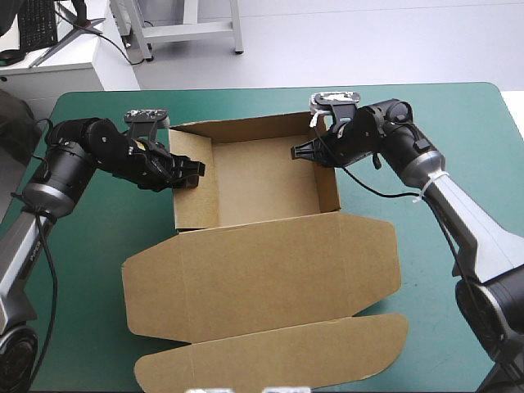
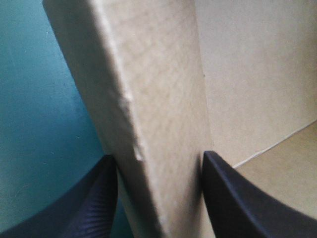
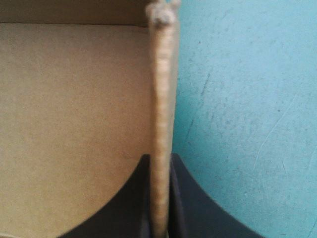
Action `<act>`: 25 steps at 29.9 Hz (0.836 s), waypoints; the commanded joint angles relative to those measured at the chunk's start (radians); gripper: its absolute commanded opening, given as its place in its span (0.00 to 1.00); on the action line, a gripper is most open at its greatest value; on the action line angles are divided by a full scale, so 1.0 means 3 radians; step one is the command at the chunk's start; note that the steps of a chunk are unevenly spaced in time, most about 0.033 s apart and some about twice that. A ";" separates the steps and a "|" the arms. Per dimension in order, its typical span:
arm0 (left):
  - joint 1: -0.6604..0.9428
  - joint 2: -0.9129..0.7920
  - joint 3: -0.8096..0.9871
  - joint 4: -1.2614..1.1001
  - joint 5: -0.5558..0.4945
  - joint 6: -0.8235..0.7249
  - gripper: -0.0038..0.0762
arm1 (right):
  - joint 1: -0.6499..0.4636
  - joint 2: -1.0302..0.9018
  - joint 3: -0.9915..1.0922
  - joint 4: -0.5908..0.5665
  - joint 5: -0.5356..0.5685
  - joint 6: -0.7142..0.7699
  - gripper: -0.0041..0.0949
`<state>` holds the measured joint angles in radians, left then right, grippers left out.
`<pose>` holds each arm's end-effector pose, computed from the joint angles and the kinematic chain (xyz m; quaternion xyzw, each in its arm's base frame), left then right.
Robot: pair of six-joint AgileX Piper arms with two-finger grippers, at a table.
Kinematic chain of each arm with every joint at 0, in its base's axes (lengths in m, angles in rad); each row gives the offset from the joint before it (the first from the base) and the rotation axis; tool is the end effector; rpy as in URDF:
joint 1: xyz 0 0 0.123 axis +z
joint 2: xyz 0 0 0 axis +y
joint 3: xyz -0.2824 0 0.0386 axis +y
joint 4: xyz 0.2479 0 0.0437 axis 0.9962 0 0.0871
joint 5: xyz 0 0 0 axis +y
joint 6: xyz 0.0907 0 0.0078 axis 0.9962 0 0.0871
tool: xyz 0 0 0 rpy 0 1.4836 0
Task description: Fold the box
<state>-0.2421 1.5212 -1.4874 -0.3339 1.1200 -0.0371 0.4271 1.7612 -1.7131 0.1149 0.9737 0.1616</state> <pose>0.3017 -0.1022 0.3670 0.0651 0.9533 -0.1955 0.2209 0.3560 0.1715 0.3519 -0.1098 0.9420 0.1434 0.2828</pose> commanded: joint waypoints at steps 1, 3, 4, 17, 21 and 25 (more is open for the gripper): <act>-0.0015 -0.0080 -0.0101 0.0018 -0.0111 -0.0148 0.50 | -0.0008 -0.0175 -0.0117 0.0148 -0.0146 0.0077 0.04; -0.0015 -0.0063 -0.0101 0.0093 -0.0088 -0.0210 0.50 | -0.0008 -0.0175 -0.0117 0.0155 -0.0117 0.0091 0.04; -0.0015 -0.0050 -0.0101 0.0137 -0.0081 -0.0232 0.50 | -0.0008 -0.0175 -0.0117 0.0155 -0.0092 0.0091 0.04; -0.0015 0.0085 -0.0101 0.0288 -0.0103 -0.0372 0.27 | -0.0008 -0.0175 -0.0117 0.0189 -0.0011 0.0154 0.04; -0.0015 0.0085 -0.0101 0.0295 -0.0133 -0.0346 0.10 | -0.0008 -0.0175 -0.0117 0.0182 0.0016 0.0154 0.04; -0.0082 0.0085 -0.0101 0.0468 -0.0133 -0.0339 0.04 | -0.0008 -0.0175 -0.0117 0.0137 0.0028 0.0154 0.04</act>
<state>-0.2485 1.5914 -1.4874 -0.1931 1.1099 -0.1520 0.4283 1.7612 -1.7131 0.1451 1.0195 0.2061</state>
